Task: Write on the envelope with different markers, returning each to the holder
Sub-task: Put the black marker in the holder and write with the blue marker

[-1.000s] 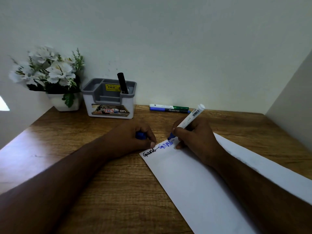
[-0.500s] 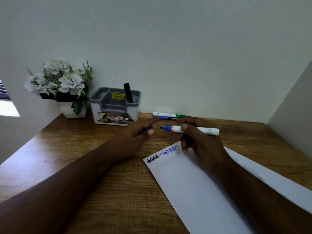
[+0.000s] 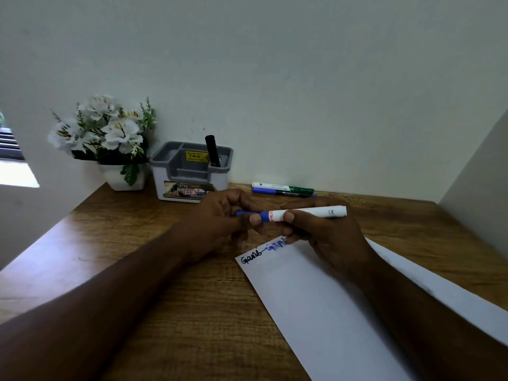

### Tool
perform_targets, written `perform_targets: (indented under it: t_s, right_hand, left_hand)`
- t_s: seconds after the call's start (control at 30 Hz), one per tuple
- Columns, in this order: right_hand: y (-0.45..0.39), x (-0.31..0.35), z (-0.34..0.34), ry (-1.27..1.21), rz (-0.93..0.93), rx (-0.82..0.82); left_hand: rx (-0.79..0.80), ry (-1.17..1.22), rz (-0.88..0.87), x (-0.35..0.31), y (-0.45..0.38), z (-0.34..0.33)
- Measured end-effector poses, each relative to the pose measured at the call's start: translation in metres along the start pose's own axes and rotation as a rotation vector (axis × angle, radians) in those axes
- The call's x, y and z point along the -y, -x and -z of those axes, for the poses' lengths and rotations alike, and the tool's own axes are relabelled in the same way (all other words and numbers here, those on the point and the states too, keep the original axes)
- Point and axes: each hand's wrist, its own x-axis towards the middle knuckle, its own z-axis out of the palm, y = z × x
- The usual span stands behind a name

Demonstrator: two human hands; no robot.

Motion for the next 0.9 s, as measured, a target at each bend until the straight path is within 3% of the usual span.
perform_targets:
  t_s: [0.2,0.43,0.63,0.73,0.83,0.9]
  right_hand:
    - [0.000,0.004,0.000,-0.001,0.045,0.028]
    - [-0.002,-0.006,0.005,0.271,0.012,0.081]
    - [-0.005,-0.012,-0.004,0.218,0.004,0.085]
    - [-0.006,-0.006,-0.004,0.168,0.022,0.119]
    - [-0.008,0.001,0.000,0.202,0.091,-0.090]
    - [-0.010,0.014,0.002,0.582,0.335,-0.200]
  left_hand:
    - [0.086,0.284,0.076,0.005,-0.001,0.002]
    - [0.064,0.275,0.081,0.009,-0.001,0.000]
    - [0.076,0.210,0.045,0.013,0.003,-0.004]
    - [-0.014,0.202,0.029,0.007,0.003,-0.004]
    - [-0.144,0.137,-0.033,-0.005,0.005,0.006]
    - [-0.271,0.135,-0.101,-0.012,0.009,0.016]
